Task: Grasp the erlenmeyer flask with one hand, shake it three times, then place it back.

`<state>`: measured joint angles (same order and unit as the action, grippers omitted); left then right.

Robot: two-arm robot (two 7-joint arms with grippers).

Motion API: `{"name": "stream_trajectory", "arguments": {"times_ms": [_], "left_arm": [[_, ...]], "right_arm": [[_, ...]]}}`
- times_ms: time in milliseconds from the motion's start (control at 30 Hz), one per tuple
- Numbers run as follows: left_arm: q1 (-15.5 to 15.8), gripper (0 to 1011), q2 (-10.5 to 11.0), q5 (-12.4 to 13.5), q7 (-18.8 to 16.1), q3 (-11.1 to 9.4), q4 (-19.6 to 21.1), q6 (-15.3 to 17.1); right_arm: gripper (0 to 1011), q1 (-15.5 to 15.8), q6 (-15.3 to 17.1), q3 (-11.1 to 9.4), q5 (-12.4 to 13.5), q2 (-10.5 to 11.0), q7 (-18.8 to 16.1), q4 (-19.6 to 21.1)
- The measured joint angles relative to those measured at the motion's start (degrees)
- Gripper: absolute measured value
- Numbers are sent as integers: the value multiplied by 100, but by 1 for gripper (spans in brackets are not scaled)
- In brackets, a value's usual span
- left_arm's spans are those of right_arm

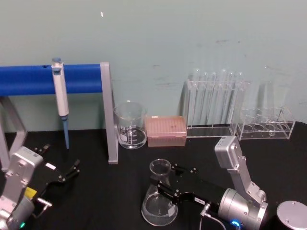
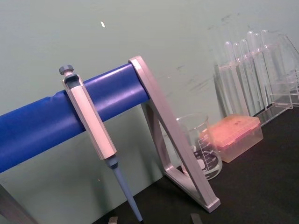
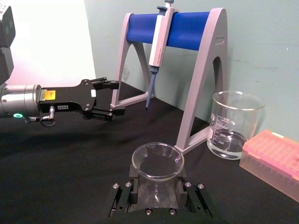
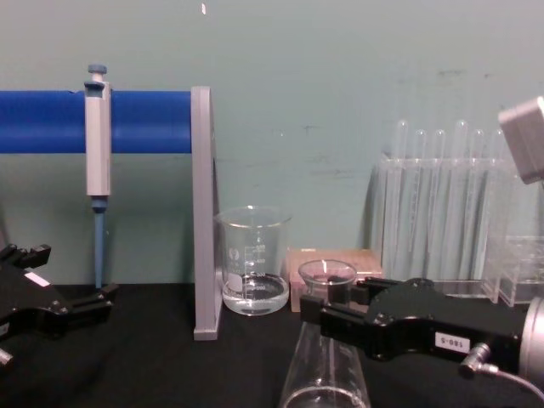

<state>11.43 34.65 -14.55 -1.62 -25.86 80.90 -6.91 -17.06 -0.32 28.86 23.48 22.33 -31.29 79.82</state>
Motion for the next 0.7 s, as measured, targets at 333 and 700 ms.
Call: {"name": "stream_trajectory", "arguments": {"times_ms": [333, 700], "left_arm": [[0, 1001, 0, 0, 0, 0, 0, 0], [0, 1001, 0, 0, 0, 0, 0, 0]], "right_arm": [[449, -2, 12, 2, -5, 4, 3, 1], [449, 1, 15, 1, -8, 3, 6, 0]]}}
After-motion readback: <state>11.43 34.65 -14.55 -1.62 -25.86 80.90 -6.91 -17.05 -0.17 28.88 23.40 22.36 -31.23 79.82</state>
